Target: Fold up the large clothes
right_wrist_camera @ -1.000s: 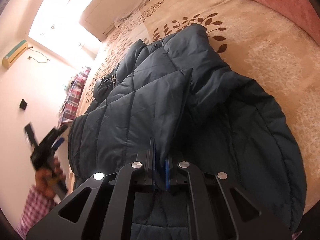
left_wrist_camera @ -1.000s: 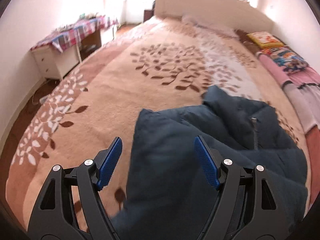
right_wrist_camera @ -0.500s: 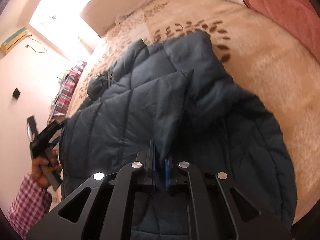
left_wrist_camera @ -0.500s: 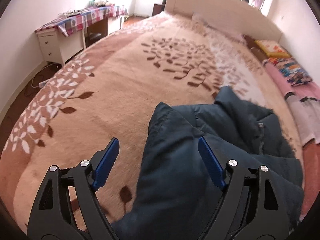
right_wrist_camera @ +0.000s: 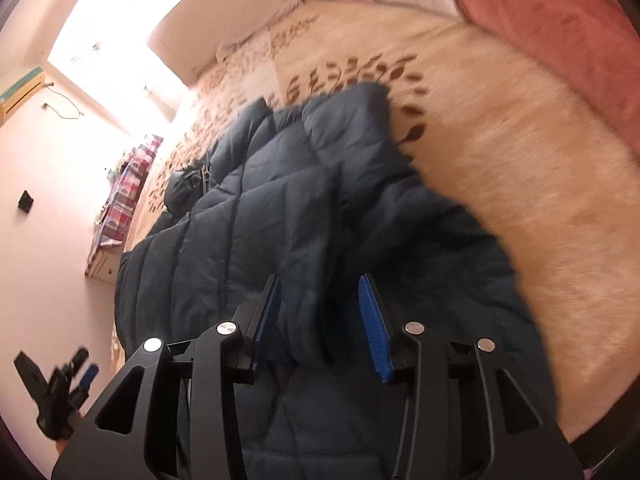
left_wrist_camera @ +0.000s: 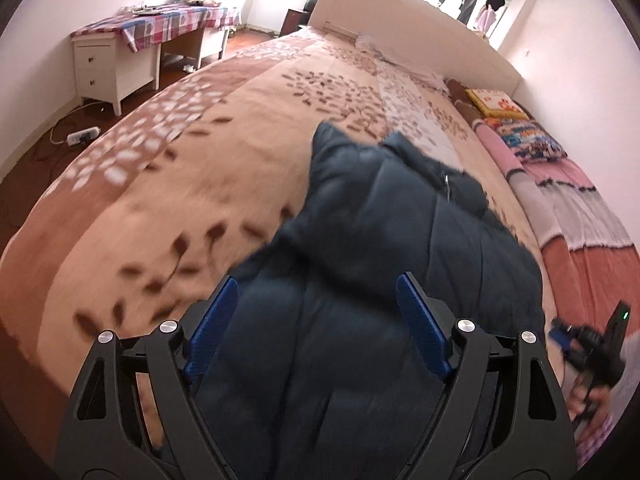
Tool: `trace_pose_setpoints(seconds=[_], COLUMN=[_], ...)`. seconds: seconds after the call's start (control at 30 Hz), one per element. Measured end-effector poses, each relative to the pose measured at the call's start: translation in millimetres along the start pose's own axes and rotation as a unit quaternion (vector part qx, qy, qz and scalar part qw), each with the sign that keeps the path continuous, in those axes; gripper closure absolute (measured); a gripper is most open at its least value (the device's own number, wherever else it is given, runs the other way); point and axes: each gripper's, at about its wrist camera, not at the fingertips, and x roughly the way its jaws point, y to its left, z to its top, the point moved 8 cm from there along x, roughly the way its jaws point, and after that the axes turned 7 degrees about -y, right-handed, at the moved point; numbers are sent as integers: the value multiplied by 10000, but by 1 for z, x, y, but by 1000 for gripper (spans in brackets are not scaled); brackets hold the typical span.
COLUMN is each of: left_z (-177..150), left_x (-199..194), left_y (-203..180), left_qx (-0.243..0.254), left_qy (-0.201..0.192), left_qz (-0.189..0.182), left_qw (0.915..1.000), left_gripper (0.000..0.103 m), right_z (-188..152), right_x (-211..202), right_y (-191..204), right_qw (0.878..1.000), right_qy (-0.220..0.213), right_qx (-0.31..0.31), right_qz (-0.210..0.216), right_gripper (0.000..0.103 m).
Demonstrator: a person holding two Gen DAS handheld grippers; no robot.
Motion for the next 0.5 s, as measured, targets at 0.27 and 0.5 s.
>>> trace_pose_setpoints(seconds=[0.27, 0.5], left_z=[-56, -91], left_x=[-38, -55], left_y=[47, 75], left_qx=[-22, 1], left_qy=[472, 767], left_qz=[269, 393], left_qw=[9985, 9963], left_gripper=[22, 22], right_z=[-42, -96], right_x=[-64, -84], right_y=[-49, -79], right_qw=[9985, 9941], right_qy=[104, 608], right_qx=[-309, -471], right_qz=[-436, -766], right_gripper=[54, 45])
